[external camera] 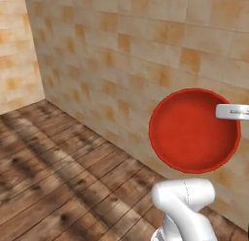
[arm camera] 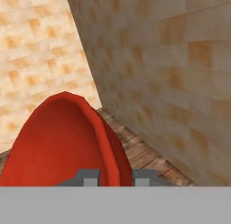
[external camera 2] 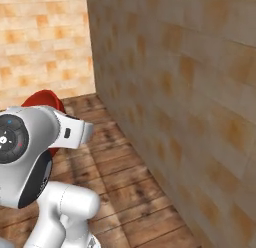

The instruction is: Move the bowls from the cabinet to the plates on the dining table.

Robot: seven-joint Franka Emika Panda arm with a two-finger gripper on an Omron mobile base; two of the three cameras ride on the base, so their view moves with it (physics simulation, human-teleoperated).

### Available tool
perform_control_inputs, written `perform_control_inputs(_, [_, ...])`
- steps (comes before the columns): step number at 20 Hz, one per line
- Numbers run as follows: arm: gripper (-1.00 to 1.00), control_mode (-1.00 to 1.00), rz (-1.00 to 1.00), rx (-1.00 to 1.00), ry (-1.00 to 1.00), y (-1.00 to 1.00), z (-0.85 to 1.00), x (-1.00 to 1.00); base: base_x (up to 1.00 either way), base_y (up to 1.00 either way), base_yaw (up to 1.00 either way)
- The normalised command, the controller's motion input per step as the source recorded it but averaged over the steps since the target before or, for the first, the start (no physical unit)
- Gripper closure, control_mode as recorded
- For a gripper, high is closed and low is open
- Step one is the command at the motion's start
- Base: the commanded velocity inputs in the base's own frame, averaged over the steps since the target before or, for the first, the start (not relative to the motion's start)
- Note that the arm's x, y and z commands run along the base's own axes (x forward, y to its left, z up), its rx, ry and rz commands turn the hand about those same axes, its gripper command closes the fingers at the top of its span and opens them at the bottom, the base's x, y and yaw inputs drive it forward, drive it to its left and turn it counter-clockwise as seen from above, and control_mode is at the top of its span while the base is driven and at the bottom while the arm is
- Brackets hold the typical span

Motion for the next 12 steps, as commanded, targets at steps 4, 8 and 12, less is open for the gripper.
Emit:
perform_control_inputs(4, [1.00,1.00,0.00,0.00,0.00,0.00,0.00,0.00,0.00,0.05,0.41])
perform_control_inputs(8, [1.00,1.00,0.00,0.00,0.00,0.00,0.00,0.00,0.00,0.05,0.40])
perform_control_inputs(12, [1.00,1.00,0.00,0.00,0.00,0.00,0.00,0.00,0.00,0.05,0.39])
